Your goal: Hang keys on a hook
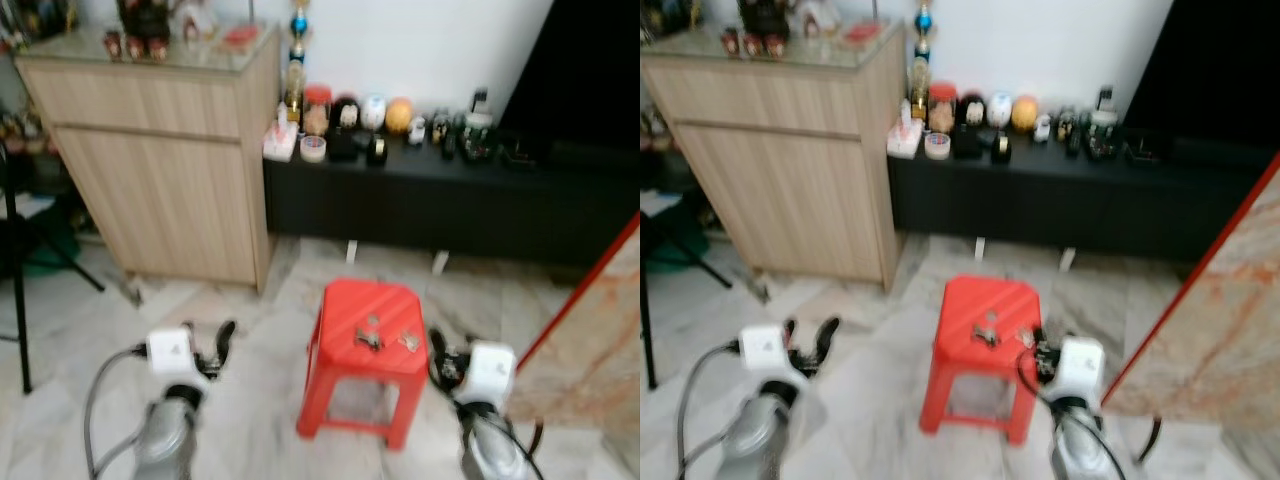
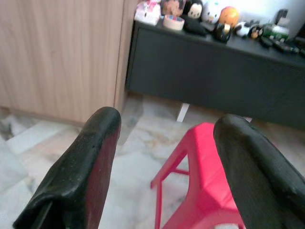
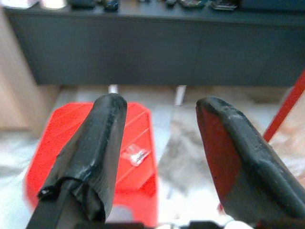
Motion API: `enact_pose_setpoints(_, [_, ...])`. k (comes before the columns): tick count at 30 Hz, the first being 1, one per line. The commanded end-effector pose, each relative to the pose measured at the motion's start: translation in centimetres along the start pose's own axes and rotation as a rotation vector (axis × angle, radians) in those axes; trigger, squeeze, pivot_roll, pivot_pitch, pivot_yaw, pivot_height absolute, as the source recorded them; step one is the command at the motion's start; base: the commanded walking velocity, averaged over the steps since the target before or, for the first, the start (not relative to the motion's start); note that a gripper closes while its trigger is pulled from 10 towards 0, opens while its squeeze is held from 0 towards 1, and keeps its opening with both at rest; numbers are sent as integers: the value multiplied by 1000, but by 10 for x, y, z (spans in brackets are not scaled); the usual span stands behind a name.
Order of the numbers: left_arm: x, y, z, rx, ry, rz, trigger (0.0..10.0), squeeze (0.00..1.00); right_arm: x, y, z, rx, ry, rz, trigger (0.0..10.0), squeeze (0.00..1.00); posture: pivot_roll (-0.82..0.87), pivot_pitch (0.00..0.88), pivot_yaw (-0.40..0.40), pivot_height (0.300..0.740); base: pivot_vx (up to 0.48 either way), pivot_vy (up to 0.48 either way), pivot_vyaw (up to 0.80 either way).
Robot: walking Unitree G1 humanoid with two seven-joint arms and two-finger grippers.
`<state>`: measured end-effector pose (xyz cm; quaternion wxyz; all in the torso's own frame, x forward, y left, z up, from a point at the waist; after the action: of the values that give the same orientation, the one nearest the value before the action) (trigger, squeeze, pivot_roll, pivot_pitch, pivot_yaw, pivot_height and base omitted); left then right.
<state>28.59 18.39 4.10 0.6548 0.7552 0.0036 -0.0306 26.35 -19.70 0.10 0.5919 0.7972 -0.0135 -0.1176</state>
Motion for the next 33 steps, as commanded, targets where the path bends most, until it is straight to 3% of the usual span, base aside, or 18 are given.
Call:
enact_pose_setpoints(1, [-1,-1,-10,6,24,-9,10000,0,3,1,-13,21,34,8,10000,0,31,0,-90,740,281,0,688])
enact_pose_setpoints(13, [1,1,-6,4,16,-5,10000,0,3,1,-15,11,48,-2,10000,0,29,0,-92,740,278,0,43])
enact_pose_setpoints(21, [1,1,-6,3,18,-3,10000,0,4,1,-17,23,59,-6,10000,0,30,0,-92,740,277,0,547])
enact_pose_setpoints(33, [2,4,-6,0,12,5,10000,0,6,5,-17,48,48,8,10000,0,30,0,-91,740,276,0,0])
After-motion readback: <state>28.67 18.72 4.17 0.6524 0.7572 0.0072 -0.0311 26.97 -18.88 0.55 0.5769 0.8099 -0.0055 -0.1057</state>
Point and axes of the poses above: a point about 5 cm out from each wrist's last joint towards the gripper, its own x axis pointing out of the wrist towards the gripper, its own y axis along the axis of the wrist's last joint, z = x × y, the point moved 2 cm from there along x, pointing out of the wrist towards the gripper, and after that the axes turned 15 degrees about x, right-handed, at the moved point
